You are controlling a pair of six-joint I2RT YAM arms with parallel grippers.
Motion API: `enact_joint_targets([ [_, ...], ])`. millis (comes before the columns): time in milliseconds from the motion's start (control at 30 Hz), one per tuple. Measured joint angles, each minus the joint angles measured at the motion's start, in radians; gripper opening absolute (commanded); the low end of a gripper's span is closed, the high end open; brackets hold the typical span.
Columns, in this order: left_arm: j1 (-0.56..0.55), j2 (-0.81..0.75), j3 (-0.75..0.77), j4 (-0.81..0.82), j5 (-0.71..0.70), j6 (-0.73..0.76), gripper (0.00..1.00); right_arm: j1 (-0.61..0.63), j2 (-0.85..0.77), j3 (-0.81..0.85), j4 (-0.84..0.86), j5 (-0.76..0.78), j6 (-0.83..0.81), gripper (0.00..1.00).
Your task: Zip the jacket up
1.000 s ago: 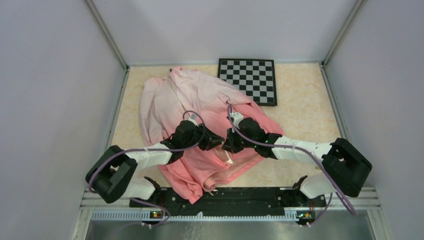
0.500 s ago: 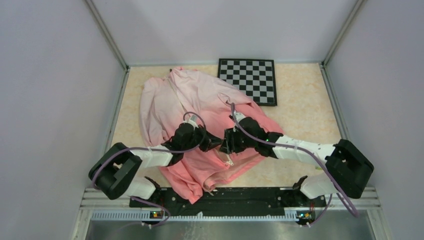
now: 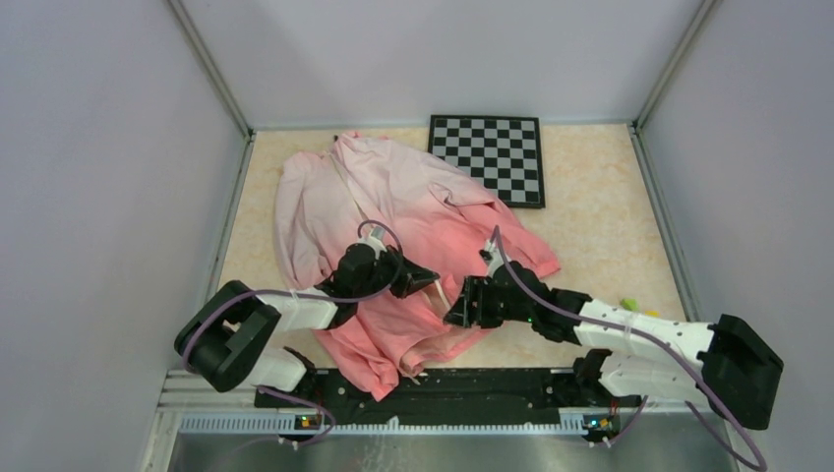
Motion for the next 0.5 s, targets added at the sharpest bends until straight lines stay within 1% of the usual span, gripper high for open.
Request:
enact_joint_targets([
  [100, 0.005, 0.010, -0.014, 0.032, 0.010, -0.010, 0.00, 0.043, -0.044, -0.060, 0.051, 0.041, 0.009, 0.43],
  [167, 0.006, 0.013, -0.024, 0.045, 0.015, -0.017, 0.00, 0.053, -0.045, -0.090, 0.083, 0.062, 0.012, 0.37],
  [367, 0.008, 0.013, -0.040, 0.078, 0.025, -0.036, 0.00, 0.080, -0.035, -0.170, 0.223, 0.120, 0.026, 0.38],
  [500, 0.008, 0.013, -0.040, 0.088, 0.026, -0.047, 0.00, 0.151, -0.035, -0.215, 0.302, 0.193, 0.020, 0.44],
])
